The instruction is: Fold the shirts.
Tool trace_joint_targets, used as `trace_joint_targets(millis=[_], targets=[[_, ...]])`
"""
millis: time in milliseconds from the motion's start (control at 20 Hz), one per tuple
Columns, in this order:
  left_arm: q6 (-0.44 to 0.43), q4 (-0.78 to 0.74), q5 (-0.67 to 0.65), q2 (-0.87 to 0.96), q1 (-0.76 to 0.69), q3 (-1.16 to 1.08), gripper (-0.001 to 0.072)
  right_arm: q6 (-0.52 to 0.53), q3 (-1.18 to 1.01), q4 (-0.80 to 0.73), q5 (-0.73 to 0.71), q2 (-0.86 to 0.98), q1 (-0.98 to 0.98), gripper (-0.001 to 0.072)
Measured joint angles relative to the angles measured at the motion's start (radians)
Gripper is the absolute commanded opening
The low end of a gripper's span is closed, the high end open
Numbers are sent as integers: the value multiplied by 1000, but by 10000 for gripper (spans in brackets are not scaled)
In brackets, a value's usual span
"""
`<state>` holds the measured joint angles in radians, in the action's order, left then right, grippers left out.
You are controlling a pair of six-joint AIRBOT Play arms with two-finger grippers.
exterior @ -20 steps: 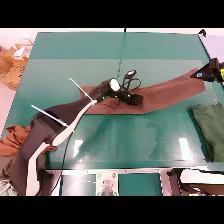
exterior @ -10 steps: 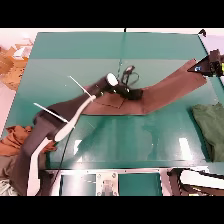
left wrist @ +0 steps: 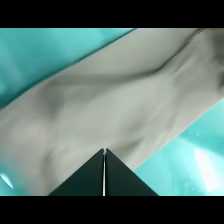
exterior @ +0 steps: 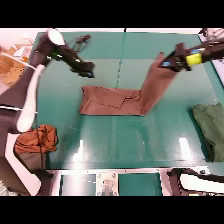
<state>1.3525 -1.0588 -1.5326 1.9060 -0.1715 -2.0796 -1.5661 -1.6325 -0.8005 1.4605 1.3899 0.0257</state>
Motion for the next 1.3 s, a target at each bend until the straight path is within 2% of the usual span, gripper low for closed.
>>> trace_joint_targets(millis=[250,300,350,400,500,600,800,1150,1300], targets=[[-1,-41,-71,-56,172,1,22,-117,29,-10,-322,126,-342,17],[-1,-40,-85,-63,193,1,22,-130,32,-10,-409,173,-412,105],[-2,-47,-88,-60,210,2,22,-140,33,-3,-497,221,-473,324],[-6,-55,-91,-60,223,3,22,-148,34,6,-596,277,-537,479],[-16,-51,-101,-67,238,2,22,-157,36,23,-743,375,-636,474],[-20,-52,-104,-66,245,3,22,-159,36,17,-796,427,-669,474],[-40,-53,-107,-68,251,3,22,-159,36,-68,-695,408,-563,474],[-50,-56,-102,-68,253,3,22,-159,71,-245,-344,310,-198,477],[-51,-56,-101,-68,253,3,22,-138,160,-256,-293,301,-98,506]])
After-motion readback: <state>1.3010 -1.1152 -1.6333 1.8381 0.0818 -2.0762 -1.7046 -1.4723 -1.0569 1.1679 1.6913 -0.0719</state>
